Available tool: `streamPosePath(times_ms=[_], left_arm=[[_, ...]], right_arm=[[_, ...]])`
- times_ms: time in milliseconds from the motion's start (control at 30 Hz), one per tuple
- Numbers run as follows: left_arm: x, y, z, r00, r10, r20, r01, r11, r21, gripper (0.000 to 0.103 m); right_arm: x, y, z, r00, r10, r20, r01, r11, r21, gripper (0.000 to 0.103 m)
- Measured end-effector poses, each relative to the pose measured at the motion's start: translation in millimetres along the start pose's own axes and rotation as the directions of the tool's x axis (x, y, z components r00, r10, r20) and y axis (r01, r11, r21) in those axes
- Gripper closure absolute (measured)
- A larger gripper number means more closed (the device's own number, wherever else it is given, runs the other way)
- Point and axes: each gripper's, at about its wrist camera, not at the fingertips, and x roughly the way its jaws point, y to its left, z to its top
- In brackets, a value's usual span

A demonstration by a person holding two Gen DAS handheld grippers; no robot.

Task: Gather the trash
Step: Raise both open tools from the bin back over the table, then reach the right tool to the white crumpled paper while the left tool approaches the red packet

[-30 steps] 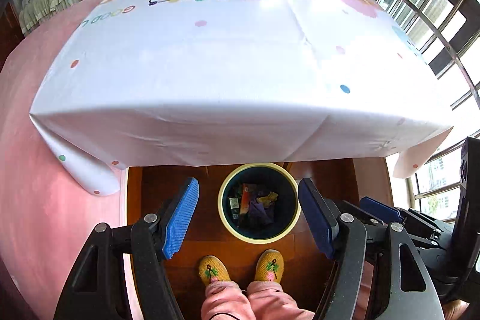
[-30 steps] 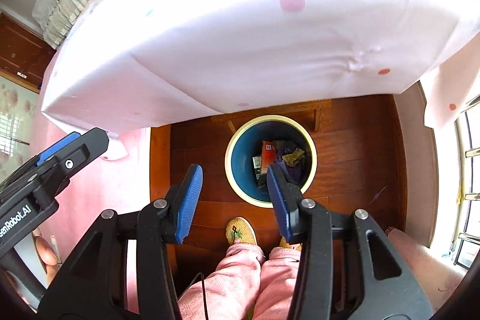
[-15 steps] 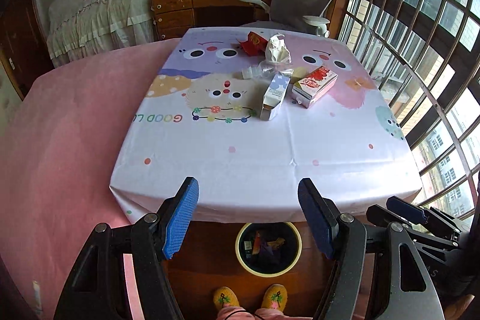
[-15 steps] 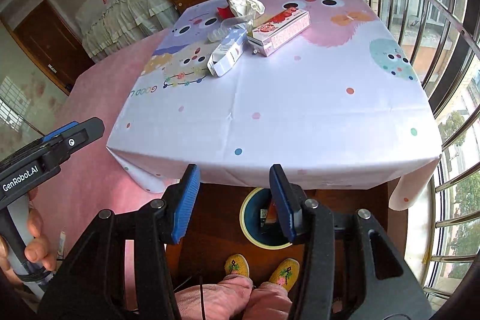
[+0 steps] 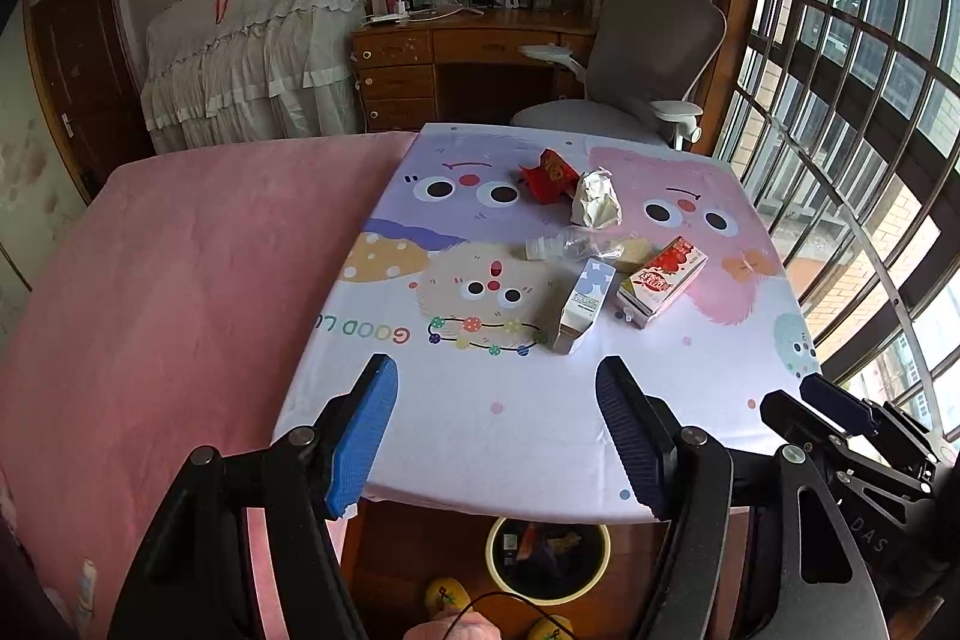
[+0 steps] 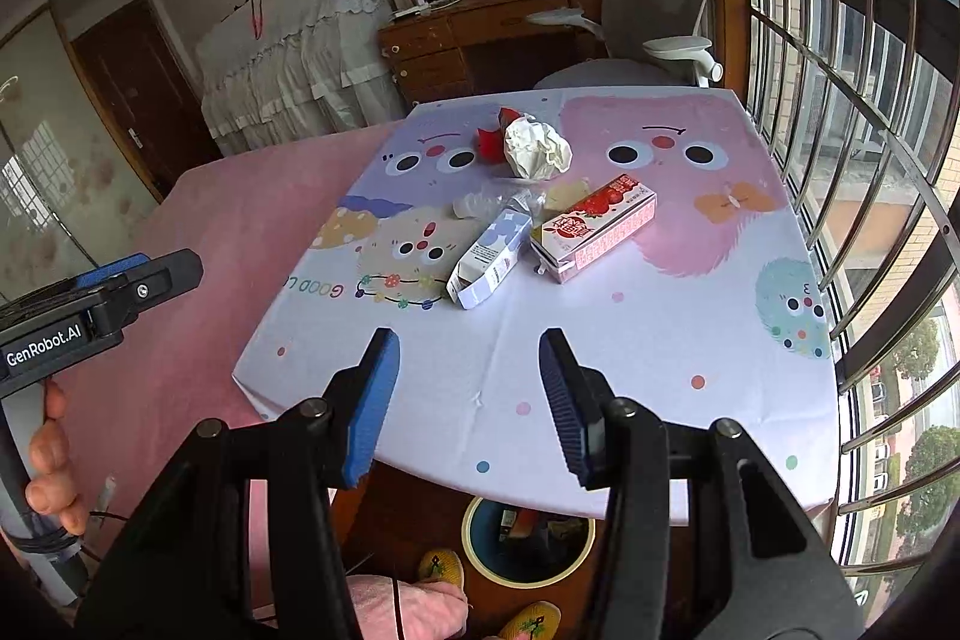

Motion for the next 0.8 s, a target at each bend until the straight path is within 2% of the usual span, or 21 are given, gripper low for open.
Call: streamPosePath(times_ms=[167, 300, 400, 433, 500, 600, 667, 800], left_arm=[[38, -3, 22, 0.997, -0.005, -0.071, 0.003, 1.000, -0.024, 0.033], [79, -5, 44, 0.996, -0.024, -0.089, 0.024, 1.000, 0.009, 0.033], [116, -5, 71, 0.994, -0.031, -0.102, 0.035, 0.998, 0.046, 0.034], [132, -4, 82, 0.993, -0.036, -0.114, 0.043, 0.998, 0.056, 0.035], [162, -2, 106, 0.989, -0.054, -0.141, 0.064, 0.996, 0.068, 0.044], [207, 2, 142, 0.982, -0.097, -0.165, 0.113, 0.989, 0.094, 0.044], [241, 2, 162, 0.970, -0.137, -0.199, 0.163, 0.979, 0.124, 0.044], [307, 2, 193, 0.952, -0.163, -0.261, 0.207, 0.967, 0.151, 0.044]], right_arm=[[27, -1, 34, 1.000, -0.014, 0.004, 0.014, 1.000, -0.010, 0.058], [66, -9, 68, 0.999, -0.045, -0.005, 0.045, 0.999, -0.004, 0.057], [104, -18, 102, 0.997, -0.077, -0.014, 0.078, 0.997, 0.012, 0.050], [118, -21, 113, 0.995, -0.095, -0.019, 0.095, 0.995, 0.019, 0.049], [149, -29, 138, 0.992, -0.119, -0.040, 0.121, 0.992, 0.045, 0.049], [202, -38, 173, 0.989, -0.127, -0.081, 0.133, 0.988, 0.077, 0.045], [244, -44, 192, 0.984, -0.136, -0.117, 0.146, 0.986, 0.081, 0.043], [330, -58, 212, 0.960, -0.179, -0.213, 0.193, 0.980, 0.047, 0.043]])
